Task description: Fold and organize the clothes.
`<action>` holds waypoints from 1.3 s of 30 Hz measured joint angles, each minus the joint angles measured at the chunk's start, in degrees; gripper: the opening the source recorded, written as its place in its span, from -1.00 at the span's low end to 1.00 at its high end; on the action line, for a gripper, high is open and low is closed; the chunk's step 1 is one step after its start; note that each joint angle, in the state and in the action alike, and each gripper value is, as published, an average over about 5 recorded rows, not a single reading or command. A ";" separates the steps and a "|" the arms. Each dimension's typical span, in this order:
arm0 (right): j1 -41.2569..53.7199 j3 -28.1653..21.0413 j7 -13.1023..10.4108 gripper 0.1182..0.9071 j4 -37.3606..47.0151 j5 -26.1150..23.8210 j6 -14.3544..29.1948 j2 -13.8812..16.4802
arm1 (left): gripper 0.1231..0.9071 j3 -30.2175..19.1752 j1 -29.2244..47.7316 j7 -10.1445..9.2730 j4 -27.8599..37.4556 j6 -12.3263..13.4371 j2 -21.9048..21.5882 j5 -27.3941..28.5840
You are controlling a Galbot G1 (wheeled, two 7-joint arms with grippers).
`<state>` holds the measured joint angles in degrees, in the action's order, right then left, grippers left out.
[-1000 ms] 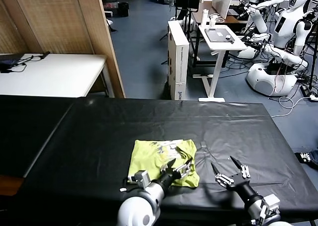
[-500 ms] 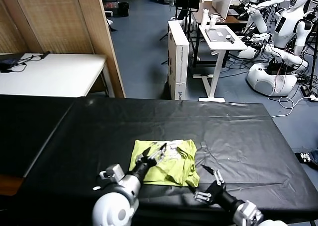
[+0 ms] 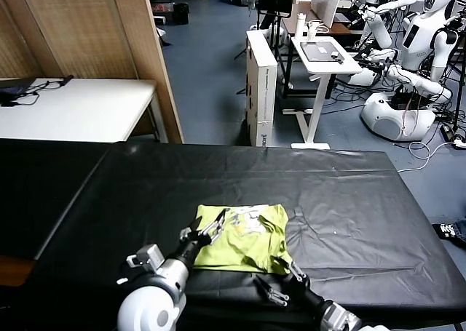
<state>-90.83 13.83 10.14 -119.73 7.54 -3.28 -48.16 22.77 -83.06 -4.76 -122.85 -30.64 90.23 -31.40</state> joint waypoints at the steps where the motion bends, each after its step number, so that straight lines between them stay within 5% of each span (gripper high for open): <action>1: 0.02 -0.02 -0.03 0.26 0.09 0.01 0.00 0.00 | 1.00 -0.02 -0.08 0.00 -0.01 0.02 0.03 0.07; 7: -0.15 0.26 -0.25 -0.06 0.20 0.24 0.08 0.02 | 1.00 -0.10 -0.25 0.00 -0.08 0.07 0.03 0.34; 12: -0.96 1.45 -1.23 -0.71 -0.57 2.22 -0.27 0.49 | 1.00 -0.22 -0.26 -0.02 -0.01 0.07 0.07 0.65; 15: -1.65 2.58 -1.84 -0.92 -1.33 4.27 -1.10 1.31 | 1.00 -0.47 -0.25 -0.11 -0.06 0.00 0.17 0.96; 24: -3.78 5.20 -2.16 -0.94 -2.20 7.36 -4.26 3.28 | 1.00 -1.22 -0.54 -0.19 -0.23 -0.17 0.79 1.86; 28: -4.61 6.11 -2.44 -0.69 -2.70 7.82 -4.89 3.96 | 1.00 -1.20 -0.66 -0.19 -0.26 -0.19 0.77 1.90; 35: -6.34 8.81 -2.73 0.42 -5.32 13.15 -3.94 5.70 | 1.00 -1.12 -0.64 -0.18 -0.10 -0.17 0.91 2.14; 39: -7.01 10.82 -2.73 0.90 -7.75 16.51 -3.67 5.92 | 1.00 -0.90 -0.79 -0.18 0.01 -0.16 0.93 2.28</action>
<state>-97.83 24.65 7.41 -127.48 24.05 -6.95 -42.23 21.87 -83.86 -4.94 -122.84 -30.80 91.17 -29.11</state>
